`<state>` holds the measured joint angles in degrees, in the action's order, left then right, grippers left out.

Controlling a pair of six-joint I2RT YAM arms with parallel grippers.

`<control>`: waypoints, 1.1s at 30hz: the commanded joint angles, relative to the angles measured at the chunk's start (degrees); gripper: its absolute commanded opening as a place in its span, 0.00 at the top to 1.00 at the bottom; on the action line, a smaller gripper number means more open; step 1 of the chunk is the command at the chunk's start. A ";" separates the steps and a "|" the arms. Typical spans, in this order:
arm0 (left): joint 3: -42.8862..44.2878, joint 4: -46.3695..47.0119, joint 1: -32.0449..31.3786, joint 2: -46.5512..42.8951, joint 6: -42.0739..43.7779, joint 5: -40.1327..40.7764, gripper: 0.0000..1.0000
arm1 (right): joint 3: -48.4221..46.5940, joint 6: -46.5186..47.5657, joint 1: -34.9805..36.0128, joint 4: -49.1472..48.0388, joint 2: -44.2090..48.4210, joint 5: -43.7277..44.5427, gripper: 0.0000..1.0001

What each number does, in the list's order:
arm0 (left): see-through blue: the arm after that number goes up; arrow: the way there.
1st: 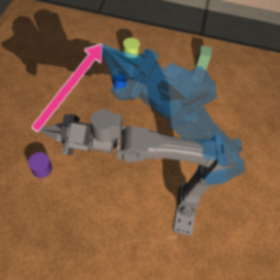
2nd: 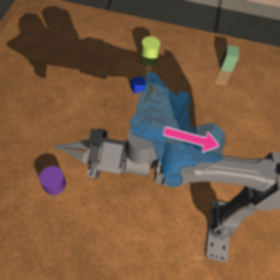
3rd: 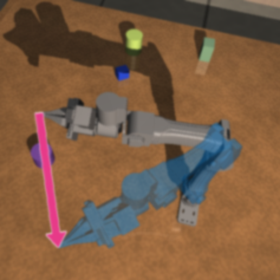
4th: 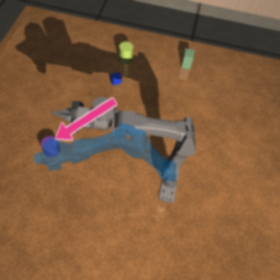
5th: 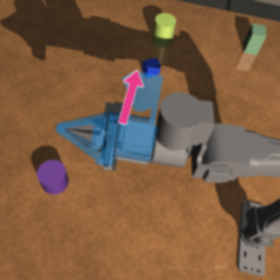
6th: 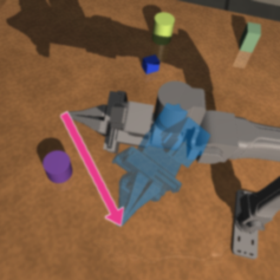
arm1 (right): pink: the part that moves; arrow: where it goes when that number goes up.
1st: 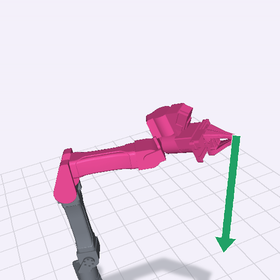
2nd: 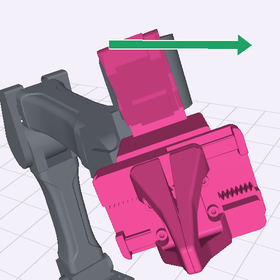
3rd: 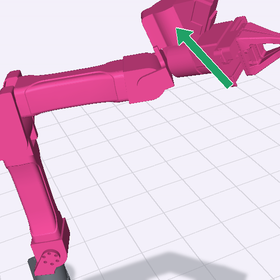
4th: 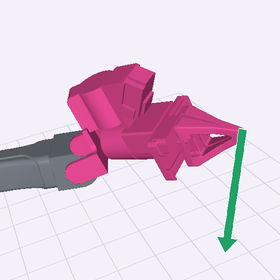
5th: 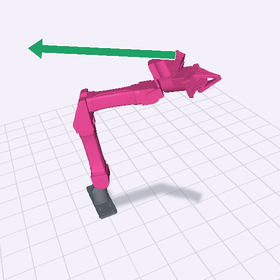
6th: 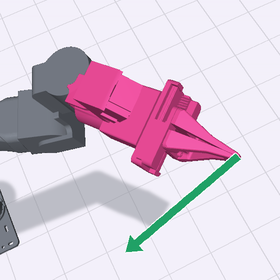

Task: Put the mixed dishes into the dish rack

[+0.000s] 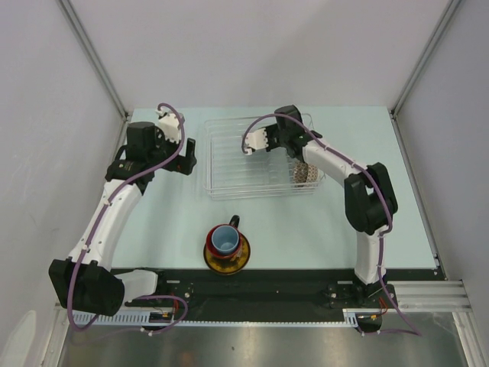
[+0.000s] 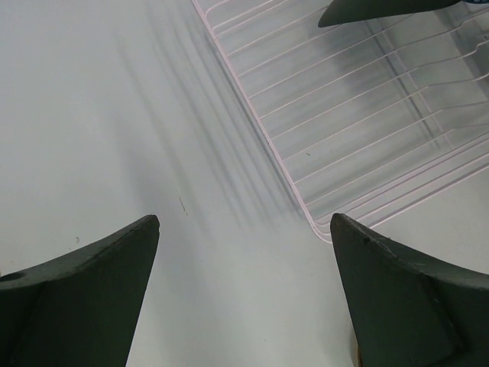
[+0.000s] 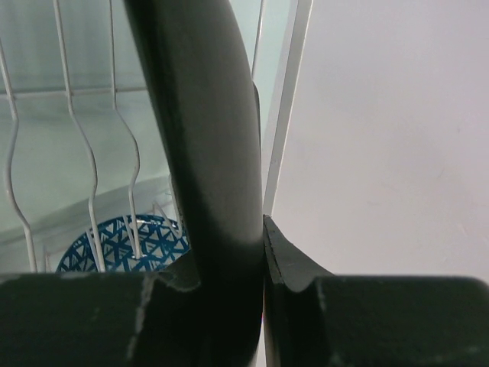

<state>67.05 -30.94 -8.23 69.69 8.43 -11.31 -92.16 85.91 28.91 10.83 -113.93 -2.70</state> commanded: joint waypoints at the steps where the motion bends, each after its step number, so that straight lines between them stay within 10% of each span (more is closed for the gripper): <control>1: -0.69 1.50 0.58 -0.43 -0.78 -1.61 0.00 | -4.96 6.99 -3.06 -15.14 2.13 0.50 1.00; 21: -1.57 1.67 0.76 -1.22 -1.04 -2.66 0.00 | 1.63 1.02 -5.00 -13.99 1.87 -2.40 1.00; 33: -1.30 1.50 0.85 -2.10 -1.57 -3.28 0.00 | 4.44 -5.22 -3.33 -11.09 3.62 1.55 0.64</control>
<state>65.41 -30.72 -8.01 69.71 7.57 -13.32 -87.72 83.37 25.21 4.54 -113.91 -3.33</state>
